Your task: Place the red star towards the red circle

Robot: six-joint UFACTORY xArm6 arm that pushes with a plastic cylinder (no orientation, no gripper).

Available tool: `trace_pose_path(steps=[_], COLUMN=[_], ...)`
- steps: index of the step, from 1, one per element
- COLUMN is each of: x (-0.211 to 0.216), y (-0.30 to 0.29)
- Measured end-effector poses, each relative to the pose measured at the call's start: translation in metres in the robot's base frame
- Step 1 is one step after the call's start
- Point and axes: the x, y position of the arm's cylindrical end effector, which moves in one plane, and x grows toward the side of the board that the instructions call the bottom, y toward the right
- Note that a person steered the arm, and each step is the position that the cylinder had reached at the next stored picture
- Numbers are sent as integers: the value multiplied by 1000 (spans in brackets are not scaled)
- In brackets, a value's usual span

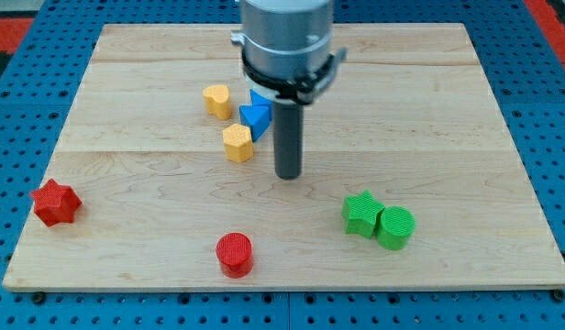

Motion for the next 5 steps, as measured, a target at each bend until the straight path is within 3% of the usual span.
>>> trace_pose_path(steps=[1, 3, 5], x=[-12, -4, -5], y=[-44, -214, -257])
